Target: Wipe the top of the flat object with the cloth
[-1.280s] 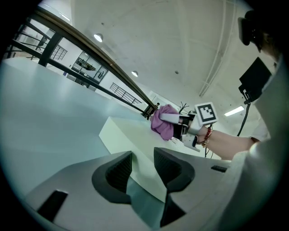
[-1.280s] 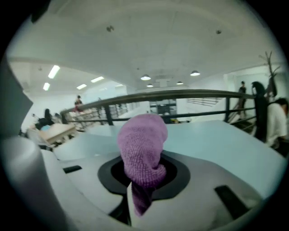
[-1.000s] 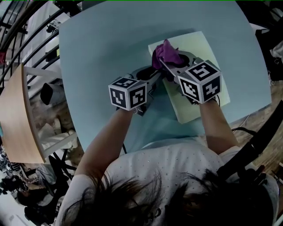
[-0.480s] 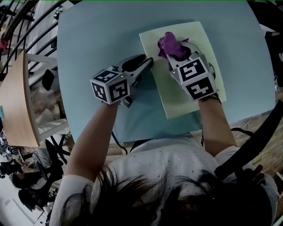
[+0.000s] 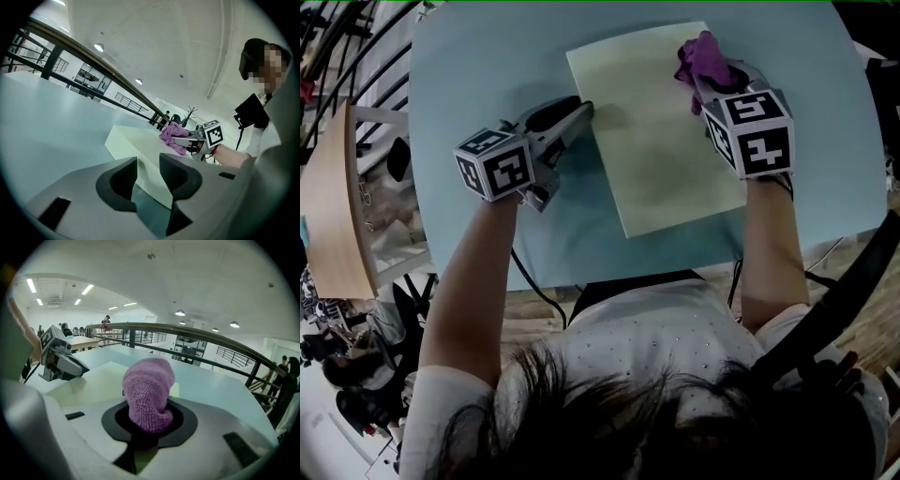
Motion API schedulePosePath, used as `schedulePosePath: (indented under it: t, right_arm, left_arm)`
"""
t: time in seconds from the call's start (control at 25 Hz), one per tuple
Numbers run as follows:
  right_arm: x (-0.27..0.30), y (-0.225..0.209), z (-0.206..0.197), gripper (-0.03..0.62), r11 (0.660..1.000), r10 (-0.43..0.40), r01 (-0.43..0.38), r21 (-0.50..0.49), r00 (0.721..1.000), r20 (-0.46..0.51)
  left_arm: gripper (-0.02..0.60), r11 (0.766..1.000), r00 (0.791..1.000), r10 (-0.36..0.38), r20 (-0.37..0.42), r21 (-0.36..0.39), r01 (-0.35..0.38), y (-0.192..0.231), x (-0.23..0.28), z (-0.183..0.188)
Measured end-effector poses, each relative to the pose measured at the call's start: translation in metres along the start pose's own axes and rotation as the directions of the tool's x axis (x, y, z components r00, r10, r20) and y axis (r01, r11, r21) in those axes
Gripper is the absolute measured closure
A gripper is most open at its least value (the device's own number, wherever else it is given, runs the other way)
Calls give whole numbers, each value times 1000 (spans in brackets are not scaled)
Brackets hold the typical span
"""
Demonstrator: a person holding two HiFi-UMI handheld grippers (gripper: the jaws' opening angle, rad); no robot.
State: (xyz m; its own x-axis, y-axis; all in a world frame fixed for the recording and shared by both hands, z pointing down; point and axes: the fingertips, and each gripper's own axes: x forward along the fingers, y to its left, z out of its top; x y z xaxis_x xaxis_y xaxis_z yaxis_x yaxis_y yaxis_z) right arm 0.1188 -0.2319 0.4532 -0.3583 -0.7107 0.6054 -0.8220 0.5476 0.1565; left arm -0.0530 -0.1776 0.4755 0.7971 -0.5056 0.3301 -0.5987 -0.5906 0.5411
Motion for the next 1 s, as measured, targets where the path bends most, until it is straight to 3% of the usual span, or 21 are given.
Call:
schedulePosePath:
  t: [0.44,0.6,0.68,0.8,0.92,1.0]
  right_arm:
    - [1,-17,-4,516,999,-22,23,25,1000,-13]
    - [-4,-10,15,514,1000,-26,25,17,998,58]
    - [-9,14,34,514,1000,29,-29,1,993,118]
    - [-13,81,65,514,974,226,-226,-24,952,207]
    - [-7,151,65,514,915,403,-393,-90,900,168]
    - [0,172,53,513,898,433,-419,-133,895,109]
  left_arm:
    - [433,999,998,42,41,30,-43,1,-1,3]
    - [433,998,997,47,55,35,-49,4,-2,3]
    - [433,998,997,52,62,41,-54,5,-3,2]
    - [433,998,997,51,64,44,-53,6,-2,2]
    - [433,998,997,49,66,46,-53,5,-2,3]
    - [440,998,997,50,65,42,-53,3,-2,3]
